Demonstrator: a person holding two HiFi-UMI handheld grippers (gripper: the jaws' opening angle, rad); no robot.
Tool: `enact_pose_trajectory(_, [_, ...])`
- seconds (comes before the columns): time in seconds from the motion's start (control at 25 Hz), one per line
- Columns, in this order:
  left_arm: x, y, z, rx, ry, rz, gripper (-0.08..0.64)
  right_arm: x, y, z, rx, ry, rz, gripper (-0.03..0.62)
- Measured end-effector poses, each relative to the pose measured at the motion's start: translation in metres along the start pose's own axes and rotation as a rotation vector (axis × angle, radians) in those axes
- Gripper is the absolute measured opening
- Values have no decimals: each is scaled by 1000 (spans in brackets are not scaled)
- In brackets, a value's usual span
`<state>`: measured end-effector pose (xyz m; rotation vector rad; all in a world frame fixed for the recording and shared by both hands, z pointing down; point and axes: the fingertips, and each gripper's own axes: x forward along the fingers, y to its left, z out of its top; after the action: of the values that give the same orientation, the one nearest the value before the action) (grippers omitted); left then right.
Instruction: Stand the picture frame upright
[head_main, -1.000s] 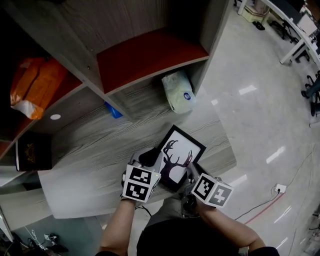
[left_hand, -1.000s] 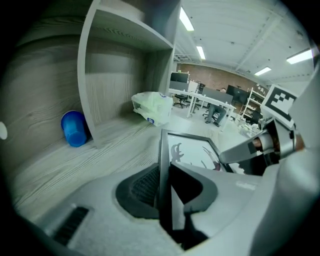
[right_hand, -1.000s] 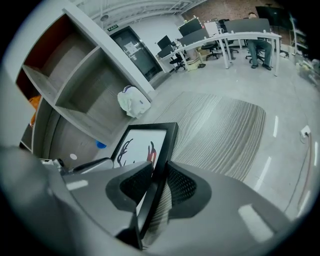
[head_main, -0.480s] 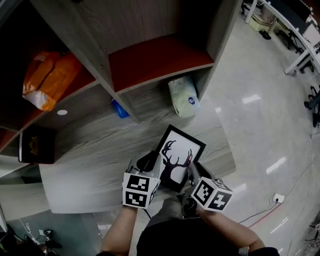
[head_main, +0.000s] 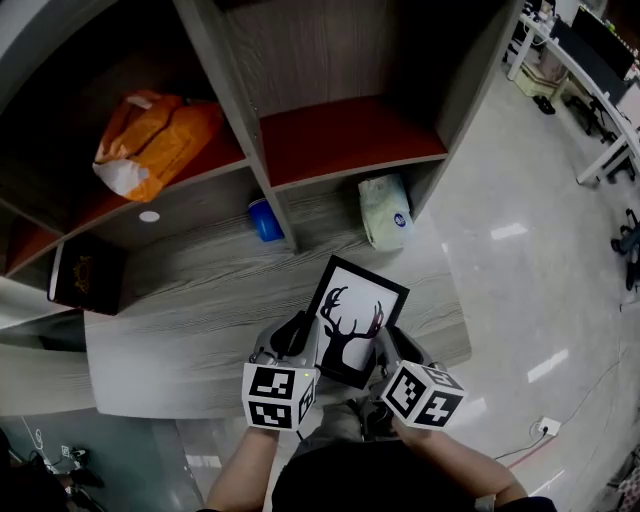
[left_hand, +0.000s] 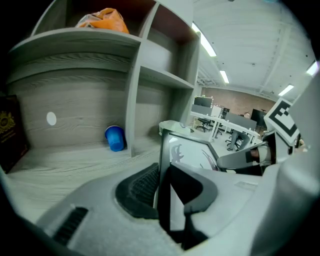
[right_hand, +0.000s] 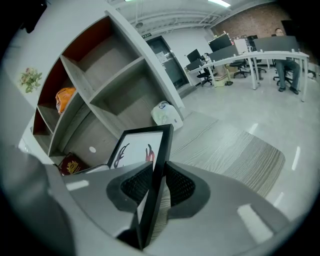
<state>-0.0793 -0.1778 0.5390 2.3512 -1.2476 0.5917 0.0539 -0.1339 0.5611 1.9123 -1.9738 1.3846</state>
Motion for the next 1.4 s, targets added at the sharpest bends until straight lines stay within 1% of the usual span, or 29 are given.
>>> enact_pose_trajectory(0.24, [-23, 10, 15, -46, -76, 67, 69, -3, 26, 15, -86, -32, 59, 78])
enact_pose_trajectory(0.52, [-50, 20, 33, -68, -156, 138, 69, -7, 55, 28, -146, -51, 127, 77])
enact_pose_trajectory(0.72, [-63, 28, 42, -97, -212, 186, 69, -5, 74, 39, -191, -63, 176, 75])
enact_pose_trajectory(1.04, [-78, 40, 53, -136, -293, 251, 69, 0, 101, 55, -270, -80, 246, 72])
enact_pose_trajectory(1.4, [-86, 46, 61, -182, -370, 309, 69, 5, 120, 72, -338, -104, 304, 69])
